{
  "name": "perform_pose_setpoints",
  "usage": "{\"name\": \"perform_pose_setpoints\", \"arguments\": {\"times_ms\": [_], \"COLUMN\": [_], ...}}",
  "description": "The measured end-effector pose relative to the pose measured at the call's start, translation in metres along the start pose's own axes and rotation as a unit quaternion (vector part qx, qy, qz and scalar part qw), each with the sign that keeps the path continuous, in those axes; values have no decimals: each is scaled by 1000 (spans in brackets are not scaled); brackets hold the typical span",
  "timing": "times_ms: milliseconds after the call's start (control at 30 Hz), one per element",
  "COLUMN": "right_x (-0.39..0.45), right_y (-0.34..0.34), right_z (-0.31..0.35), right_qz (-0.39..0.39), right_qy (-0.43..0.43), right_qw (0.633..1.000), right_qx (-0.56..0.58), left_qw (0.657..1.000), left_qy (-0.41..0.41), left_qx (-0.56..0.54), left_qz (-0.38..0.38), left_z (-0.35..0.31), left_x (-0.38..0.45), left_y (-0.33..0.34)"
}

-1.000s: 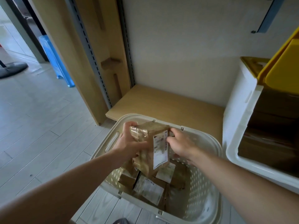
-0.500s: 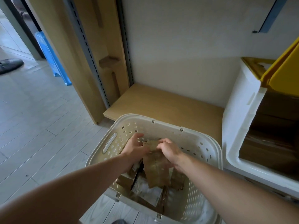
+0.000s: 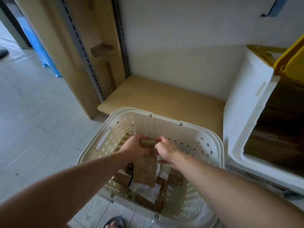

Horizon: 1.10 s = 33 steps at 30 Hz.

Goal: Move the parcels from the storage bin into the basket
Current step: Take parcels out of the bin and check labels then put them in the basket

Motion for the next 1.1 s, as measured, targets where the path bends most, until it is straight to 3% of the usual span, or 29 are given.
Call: {"name": "perform_pose_setpoints", "arguments": {"times_ms": [167,367,533,767,867,1100], "right_x": [18,27,28,26,25,28], "right_y": [-6,-6,1,14,16,21], "right_z": [-8,-12,-15,-19,-17,-16], "right_qz": [-3,-3,25,60,59,43], "right_qy": [9,40,42,69,80,97], "right_qw": [1000,997,999,995,993,991], "right_qx": [21,62,-2,-47,-60,-78], "left_qw": [996,987,978,953,960,935], "left_qy": [13,26,51,84,88,115], "left_qx": [74,159,204,287,266,324], "left_qz": [40,7,-6,53,26,87], "left_z": [8,10,-3,-4,-3,5], "left_x": [4,9,12,19,23,24], "left_y": [29,47,50,59,60,69]}}
Point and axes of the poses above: each hand's wrist, its own x-axis towards the middle knuckle, its own y-axis out of the palm, z = x × y, the point moved 7 cm from there along x, towards the middle knuckle, and after that the axes turned 11 degrees about -z, right-handed, at the moved point
